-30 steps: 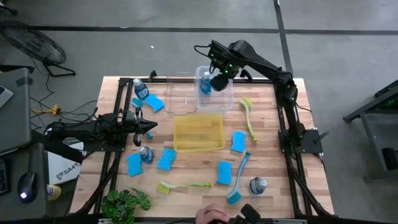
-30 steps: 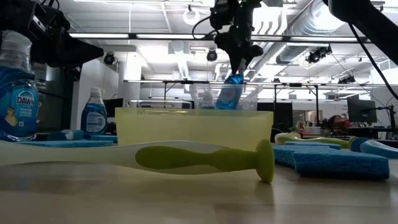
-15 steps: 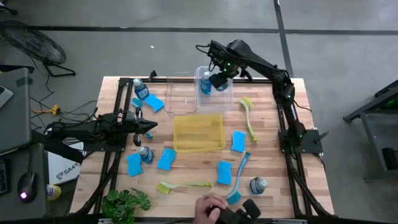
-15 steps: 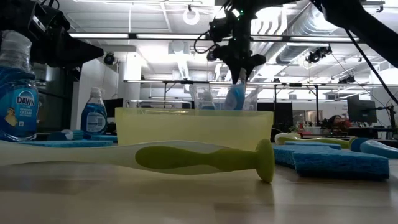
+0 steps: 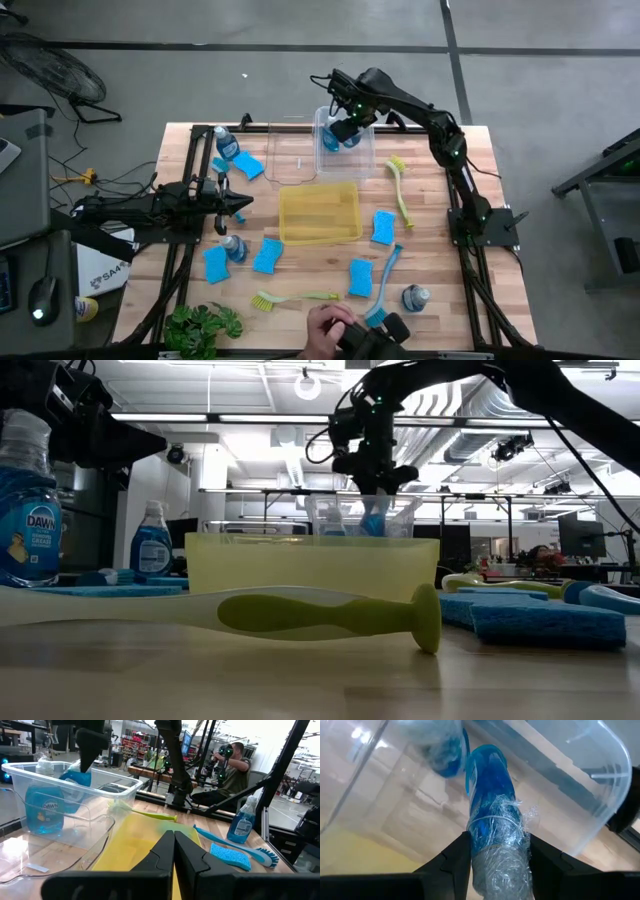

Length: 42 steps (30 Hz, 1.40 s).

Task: Pick & Place Kitchen Sink Supplies
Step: Put the blue dishwasher liquid into the white bin

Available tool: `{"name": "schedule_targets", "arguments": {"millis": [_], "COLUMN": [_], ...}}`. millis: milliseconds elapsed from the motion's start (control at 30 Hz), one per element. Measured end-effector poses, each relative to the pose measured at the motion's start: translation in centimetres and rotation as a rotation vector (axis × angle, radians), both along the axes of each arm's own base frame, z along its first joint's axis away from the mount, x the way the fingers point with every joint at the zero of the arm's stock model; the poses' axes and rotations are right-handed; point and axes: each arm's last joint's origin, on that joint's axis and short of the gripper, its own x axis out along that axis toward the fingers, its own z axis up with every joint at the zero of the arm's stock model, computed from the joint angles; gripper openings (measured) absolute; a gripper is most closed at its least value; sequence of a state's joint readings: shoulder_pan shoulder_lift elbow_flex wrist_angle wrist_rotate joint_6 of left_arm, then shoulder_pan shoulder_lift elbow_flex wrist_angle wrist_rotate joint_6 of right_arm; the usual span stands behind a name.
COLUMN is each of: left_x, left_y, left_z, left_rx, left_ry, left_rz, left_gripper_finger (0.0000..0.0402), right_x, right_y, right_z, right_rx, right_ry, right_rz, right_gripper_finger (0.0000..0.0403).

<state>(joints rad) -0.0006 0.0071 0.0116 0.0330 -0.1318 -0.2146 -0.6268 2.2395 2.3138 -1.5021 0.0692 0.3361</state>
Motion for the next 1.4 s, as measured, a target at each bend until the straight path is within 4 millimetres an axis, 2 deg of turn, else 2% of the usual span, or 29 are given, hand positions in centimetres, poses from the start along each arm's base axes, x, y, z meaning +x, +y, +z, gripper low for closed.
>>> {"name": "schedule_targets", "arguments": {"millis": [900, 1400], "left_x": [0.00, 0.00], "left_y": [0.00, 0.00], "left_z": [0.01, 0.00], "left_rx": [0.000, 0.000], "left_ry": [-0.001, 0.000], "left_rz": [0.000, 0.000], "left_gripper_finger": [0.0001, 0.0001], "right_x": [-0.30, -0.38], "right_y": [-0.17, -0.29], "right_z": [-0.32, -0.31], "right_rx": [0.038, -0.004], "right_ry": [0.017, 0.044], "right_rz": [0.000, -0.017], "right_gripper_finger": [0.0164, 0.0217]}}
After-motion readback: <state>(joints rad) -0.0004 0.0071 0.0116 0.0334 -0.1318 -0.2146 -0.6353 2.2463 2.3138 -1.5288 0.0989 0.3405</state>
